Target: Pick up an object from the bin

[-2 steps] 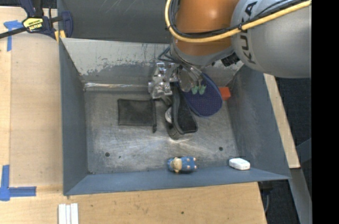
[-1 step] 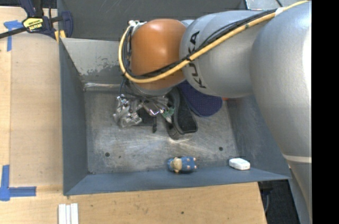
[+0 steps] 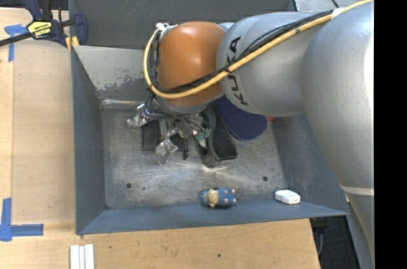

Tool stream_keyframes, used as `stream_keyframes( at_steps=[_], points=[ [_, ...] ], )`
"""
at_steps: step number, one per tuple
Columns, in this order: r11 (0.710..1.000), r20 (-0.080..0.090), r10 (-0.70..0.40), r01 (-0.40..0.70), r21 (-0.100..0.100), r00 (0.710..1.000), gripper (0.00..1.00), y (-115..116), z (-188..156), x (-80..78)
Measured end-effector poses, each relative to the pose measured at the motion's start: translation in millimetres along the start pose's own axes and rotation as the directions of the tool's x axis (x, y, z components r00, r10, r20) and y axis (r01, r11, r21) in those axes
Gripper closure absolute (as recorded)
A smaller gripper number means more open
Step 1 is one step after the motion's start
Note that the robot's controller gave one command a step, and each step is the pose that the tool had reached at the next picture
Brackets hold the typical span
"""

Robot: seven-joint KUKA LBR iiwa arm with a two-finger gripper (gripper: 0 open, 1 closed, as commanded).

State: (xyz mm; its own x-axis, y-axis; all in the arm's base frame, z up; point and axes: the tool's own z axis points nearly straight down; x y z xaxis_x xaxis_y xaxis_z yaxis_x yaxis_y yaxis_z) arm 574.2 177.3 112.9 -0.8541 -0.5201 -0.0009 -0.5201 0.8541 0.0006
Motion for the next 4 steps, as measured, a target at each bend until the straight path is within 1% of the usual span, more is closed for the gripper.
stream_keyframes(
  at_steps=[1,2,3,4],
  points=[
    [0.998,0.012,0.064,-0.064,0.004,0.998,0.0,-25,-79,-7.9],
    [0.991,0.009,0.133,-0.133,-0.001,0.991,0.0,-50,40,16.0],
    [0.991,0.032,0.132,-0.133,0.002,0.991,1.0,-50,34,10.0],
    [0.989,0.013,0.146,-0.146,0.002,0.989,1.0,-37,-86,-9.5]
  ],
)
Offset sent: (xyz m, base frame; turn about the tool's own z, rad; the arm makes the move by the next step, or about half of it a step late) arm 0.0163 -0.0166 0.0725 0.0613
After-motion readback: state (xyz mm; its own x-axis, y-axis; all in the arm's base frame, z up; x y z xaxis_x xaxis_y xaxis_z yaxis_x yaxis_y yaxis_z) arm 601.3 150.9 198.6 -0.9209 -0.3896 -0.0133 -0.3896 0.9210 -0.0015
